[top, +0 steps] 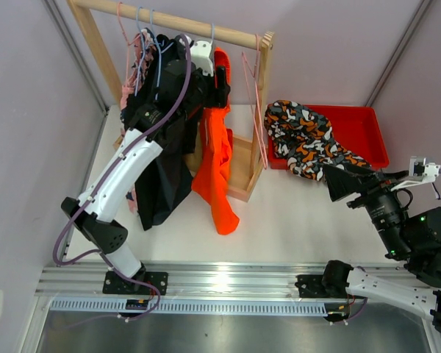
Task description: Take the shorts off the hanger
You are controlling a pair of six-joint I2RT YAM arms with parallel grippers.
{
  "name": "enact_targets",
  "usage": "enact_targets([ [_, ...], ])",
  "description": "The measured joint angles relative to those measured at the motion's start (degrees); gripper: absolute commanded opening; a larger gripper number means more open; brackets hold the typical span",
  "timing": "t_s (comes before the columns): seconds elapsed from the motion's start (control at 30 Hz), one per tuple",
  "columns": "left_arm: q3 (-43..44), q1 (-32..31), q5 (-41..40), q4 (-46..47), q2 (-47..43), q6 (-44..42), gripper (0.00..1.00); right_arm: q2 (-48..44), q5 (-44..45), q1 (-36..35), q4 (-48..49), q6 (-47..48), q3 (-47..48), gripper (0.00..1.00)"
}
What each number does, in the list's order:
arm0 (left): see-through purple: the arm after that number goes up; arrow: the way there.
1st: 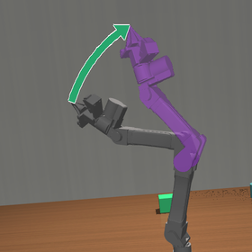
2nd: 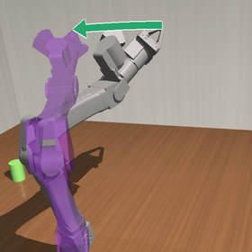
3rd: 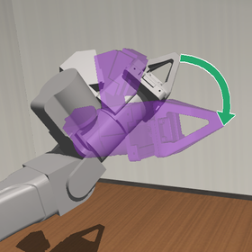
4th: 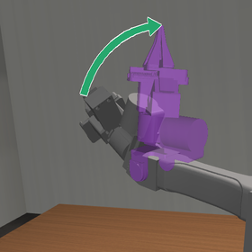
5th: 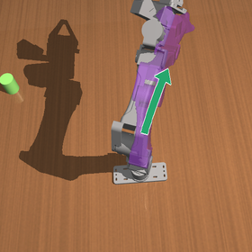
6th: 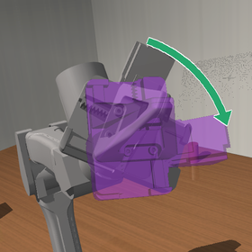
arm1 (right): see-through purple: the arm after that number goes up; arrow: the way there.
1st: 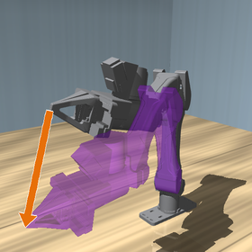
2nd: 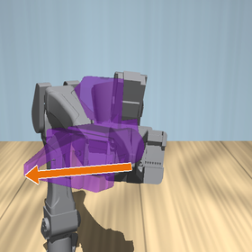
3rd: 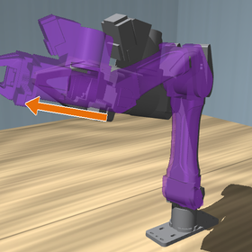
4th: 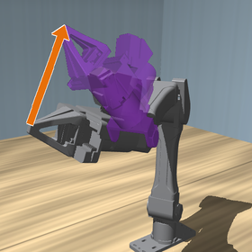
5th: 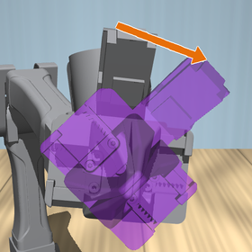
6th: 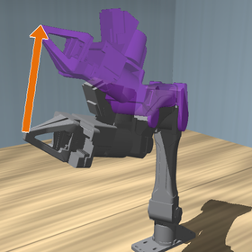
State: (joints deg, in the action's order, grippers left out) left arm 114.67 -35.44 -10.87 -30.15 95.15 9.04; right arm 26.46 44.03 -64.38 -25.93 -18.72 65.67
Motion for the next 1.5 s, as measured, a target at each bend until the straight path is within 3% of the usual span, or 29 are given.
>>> enact_targets([
  [0.3, 3.54, 0.0, -0.92, -0.44, 0.94, -0.04, 0.75, -1.16, 0.5, 0.0, -2.78, -3.02, -1.46, 0.91],
  [0.53, 10.71, 0.0, -0.94, -1.18, 3.06, -0.09, 0.72, -1.14, 0.09, 0.0, -3.69, -5.2, -3.58, 0.91],
  [0.83, 10.51, 0.0, -0.94, -2.23, 3.54, -0.02, 0.63, -1.25, 0.17, 0.0, -4.28, -5.77, -3.82, 0.9],
  [1.07, 9.81, 0.0, -0.94, -2.58, 3.98, 0.07, 0.39, -2.73, 0.81, 0.0, -6.29, -6.6, -3.98, 0.9],
  [1.2, 9.81, 0.0, -1.27, -2.75, 4.11, 0.85, 0.0, -3.65, 1.44, 0.0, -7.02, -7.1, -4.09, 0.89],
  [1.5, 12.59, 0.22, -1.55, -6.51, 4.57, 1.11, 0.0, -4.26, 1.55, 0.07, -7.93, -7.82, -6.01, 0.89],
])
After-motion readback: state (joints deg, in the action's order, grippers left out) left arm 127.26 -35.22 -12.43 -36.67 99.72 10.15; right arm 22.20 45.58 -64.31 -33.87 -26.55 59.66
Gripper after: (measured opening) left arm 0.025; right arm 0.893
